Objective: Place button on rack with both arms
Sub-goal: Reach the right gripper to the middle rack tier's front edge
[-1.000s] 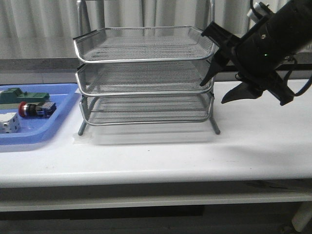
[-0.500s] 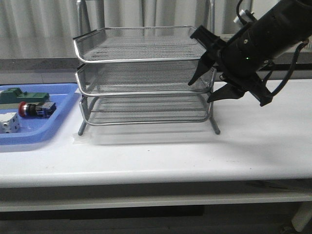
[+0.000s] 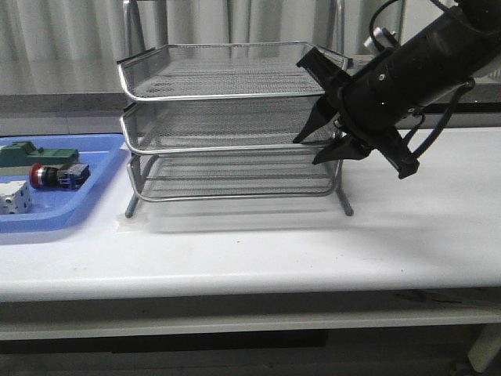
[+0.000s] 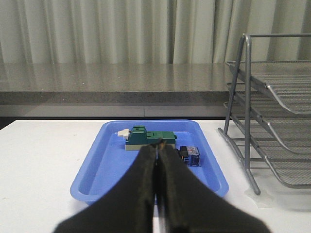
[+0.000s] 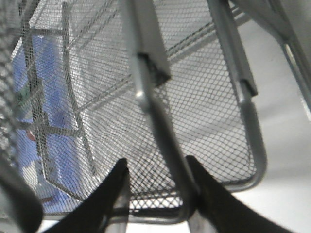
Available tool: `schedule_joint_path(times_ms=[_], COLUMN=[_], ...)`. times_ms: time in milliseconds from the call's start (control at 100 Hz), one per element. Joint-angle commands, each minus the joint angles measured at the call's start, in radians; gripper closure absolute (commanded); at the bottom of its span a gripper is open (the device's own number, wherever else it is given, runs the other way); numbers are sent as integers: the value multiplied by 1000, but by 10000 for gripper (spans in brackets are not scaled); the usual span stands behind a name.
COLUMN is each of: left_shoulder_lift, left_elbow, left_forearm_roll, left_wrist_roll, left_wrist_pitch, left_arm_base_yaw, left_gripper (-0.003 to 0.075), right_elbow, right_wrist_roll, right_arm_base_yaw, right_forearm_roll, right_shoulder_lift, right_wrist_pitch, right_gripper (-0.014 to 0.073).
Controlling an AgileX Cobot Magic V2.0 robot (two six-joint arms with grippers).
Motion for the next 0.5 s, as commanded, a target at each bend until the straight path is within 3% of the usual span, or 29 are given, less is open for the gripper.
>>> schedule_joint_path(times_ms=[0,150,490], left_shoulder_lift=[-31,-31,-31], left_elbow=[57,57,57], left_forearm_roll=[-8,-8,-8], left_wrist_roll=[-10,-10,-10], left_wrist_pitch=[-87,-87,-87], left_arm_base_yaw=[-8,-8,-8], left_gripper=[741,741,741], right_elbow=[-34,-34,-28], right_wrist_roll=[-24,-24,-26], right_arm_base_yaw=[-3,-3,-3], right_forearm_roll=[16,15,-32], right_shoulder_lift=[-49,-49,-49], right_wrist_pitch=[8,9,78], right_gripper=[419,468,473])
